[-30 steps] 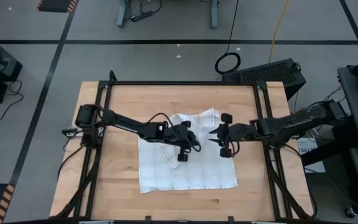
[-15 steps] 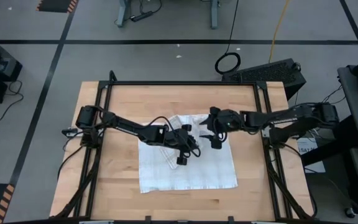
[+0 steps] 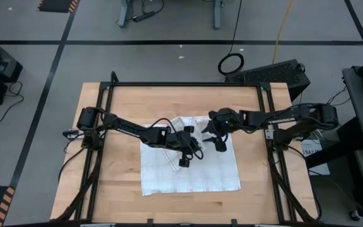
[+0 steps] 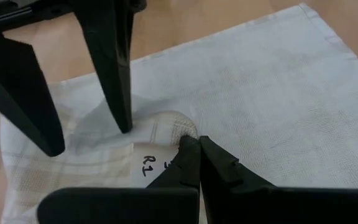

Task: Roll towel
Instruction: Roll the white towel

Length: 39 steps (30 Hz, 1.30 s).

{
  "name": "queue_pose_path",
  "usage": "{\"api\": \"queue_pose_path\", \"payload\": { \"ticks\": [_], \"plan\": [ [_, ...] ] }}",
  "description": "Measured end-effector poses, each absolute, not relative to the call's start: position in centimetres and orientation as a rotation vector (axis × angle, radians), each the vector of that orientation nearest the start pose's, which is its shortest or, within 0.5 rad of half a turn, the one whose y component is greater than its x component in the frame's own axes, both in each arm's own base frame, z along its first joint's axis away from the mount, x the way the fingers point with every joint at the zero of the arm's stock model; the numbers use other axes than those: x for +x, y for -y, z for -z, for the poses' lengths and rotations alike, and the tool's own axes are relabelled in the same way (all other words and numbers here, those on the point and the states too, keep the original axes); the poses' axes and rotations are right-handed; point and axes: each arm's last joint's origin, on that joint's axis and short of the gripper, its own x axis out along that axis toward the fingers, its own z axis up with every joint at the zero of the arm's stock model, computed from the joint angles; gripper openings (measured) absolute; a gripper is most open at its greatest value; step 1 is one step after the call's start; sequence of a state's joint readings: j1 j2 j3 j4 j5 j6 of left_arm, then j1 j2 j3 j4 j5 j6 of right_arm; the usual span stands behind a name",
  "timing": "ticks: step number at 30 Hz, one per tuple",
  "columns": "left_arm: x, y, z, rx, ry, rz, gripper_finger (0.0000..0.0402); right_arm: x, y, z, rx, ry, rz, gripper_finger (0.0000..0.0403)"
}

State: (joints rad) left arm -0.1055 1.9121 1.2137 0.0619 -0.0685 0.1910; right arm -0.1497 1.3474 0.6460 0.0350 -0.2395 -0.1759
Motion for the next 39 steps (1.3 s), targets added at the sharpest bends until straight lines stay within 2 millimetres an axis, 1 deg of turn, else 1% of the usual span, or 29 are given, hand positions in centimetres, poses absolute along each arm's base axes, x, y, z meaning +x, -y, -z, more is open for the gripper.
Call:
{"api": "queue_pose_path", "payload": {
  "ticks": [4,7,10,13,16,18,21,25,29,32,35,39],
  "plan": [
    [41.0,4.1,-18.3,0.241,-0.632,0.097,0.0,25.7,3.2,-19.5,0.001,-0.644,-0.129,0.0144],
    [41.0,4.1,-18.3,0.241,-0.632,0.097,0.0,25.0,3.3,-20.0,0.057,-0.648,-0.111,0.0143],
    [41.0,4.1,-18.3,0.243,-0.631,0.098,0.0,24.4,3.8,-20.3,0.106,-0.675,-0.096,0.0171],
    [41.0,4.1,-18.3,0.249,-0.63,0.099,0.0,24.1,4.6,-20.2,0.113,-0.685,-0.068,0.0216],
    [41.0,4.1,-18.3,0.249,-0.63,0.099,0.0,24.3,5.4,-20.2,0.122,-0.65,-0.101,0.0258],
    [41.0,4.1,-18.3,0.249,-0.628,0.099,0.0,24.4,5.7,-19.9,0.151,-0.641,-0.155,0.0279],
    [41.0,4.1,-18.3,0.249,-0.629,0.099,0.0,24.9,6.1,-19.5,0.18,-0.625,-0.193,0.0294],
    [41.0,4.1,-18.3,0.25,-0.629,0.099,0.0,25.3,6.3,-18.7,0.181,-0.641,-0.207,0.0295],
    [41.0,4.1,-18.3,0.267,-0.628,0.104,0.0,25.7,6.3,-18.3,0.189,-0.628,-0.257,0.0277],
    [41.0,4.1,-18.3,0.272,-0.629,0.092,0.0,25.6,6.2,-18.2,0.19,-0.632,-0.277,0.0245],
    [41.0,4.1,-18.3,0.273,-0.63,0.089,0.0,25.6,6.2,-18.2,0.18,-0.63,-0.28,0.0196],
    [41.0,4.0,-18.3,0.264,-0.631,0.058,0.0005,25.6,6.2,-18.3,0.174,-0.627,-0.281,0.0111]
  ]
}}
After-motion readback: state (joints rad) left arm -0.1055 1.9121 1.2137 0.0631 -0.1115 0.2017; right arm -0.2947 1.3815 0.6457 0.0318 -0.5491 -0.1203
